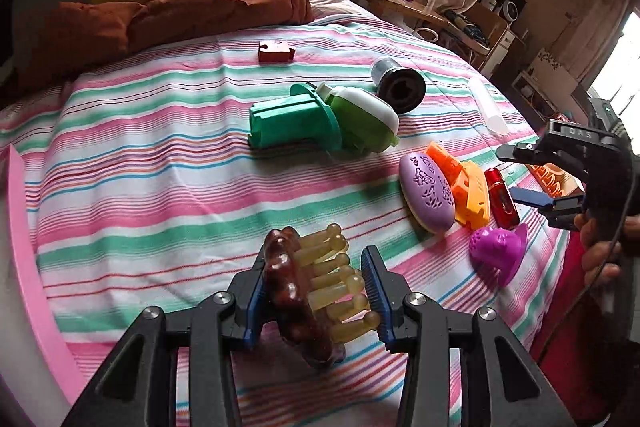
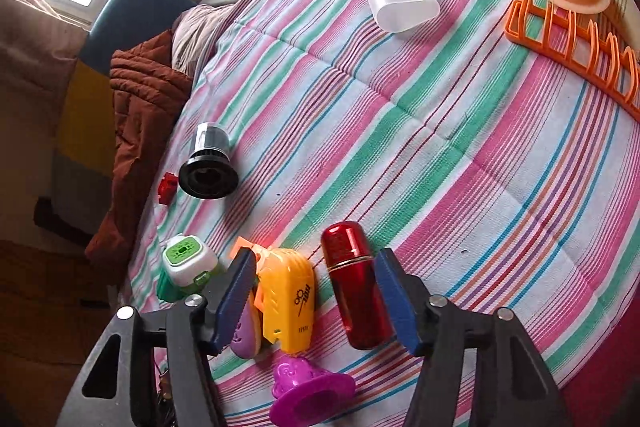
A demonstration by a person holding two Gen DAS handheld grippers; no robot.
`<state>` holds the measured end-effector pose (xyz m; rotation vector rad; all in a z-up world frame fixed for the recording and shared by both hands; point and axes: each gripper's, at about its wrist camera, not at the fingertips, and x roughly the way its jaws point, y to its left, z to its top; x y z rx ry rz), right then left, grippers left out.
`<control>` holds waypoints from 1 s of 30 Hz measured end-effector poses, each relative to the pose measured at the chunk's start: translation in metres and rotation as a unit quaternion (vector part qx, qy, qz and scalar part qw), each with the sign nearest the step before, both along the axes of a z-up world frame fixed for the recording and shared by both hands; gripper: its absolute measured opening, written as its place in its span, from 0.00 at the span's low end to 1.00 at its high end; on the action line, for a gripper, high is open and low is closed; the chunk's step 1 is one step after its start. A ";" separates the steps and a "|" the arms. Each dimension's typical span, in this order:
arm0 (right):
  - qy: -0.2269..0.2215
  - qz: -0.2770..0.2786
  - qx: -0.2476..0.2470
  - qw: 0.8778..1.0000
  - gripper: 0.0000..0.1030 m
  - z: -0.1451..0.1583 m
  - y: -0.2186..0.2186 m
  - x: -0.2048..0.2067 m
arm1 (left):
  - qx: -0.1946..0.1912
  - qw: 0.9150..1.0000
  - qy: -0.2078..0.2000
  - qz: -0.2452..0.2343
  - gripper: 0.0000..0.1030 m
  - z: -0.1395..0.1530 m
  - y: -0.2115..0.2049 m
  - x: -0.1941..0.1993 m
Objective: Organize rigid objects
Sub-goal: 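Grasp the red bottle with the right tool while the left tool lifts the brush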
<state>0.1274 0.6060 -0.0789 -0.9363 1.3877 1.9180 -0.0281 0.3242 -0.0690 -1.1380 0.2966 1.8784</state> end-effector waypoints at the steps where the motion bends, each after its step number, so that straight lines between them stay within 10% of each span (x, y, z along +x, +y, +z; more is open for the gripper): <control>1: -0.014 0.000 0.008 1.000 0.57 0.000 -0.001 -0.001 | 0.001 1.000 0.002 0.003 0.43 0.002 -0.006 0.003; 12: -0.114 0.051 0.052 0.991 0.32 -0.007 -0.011 -0.021 | 0.029 0.999 0.002 0.022 0.43 0.021 -0.056 0.023; 30: -0.206 0.123 0.131 0.962 0.32 -0.011 -0.036 -0.039 | 0.034 0.998 0.040 0.033 0.14 0.023 -0.082 0.019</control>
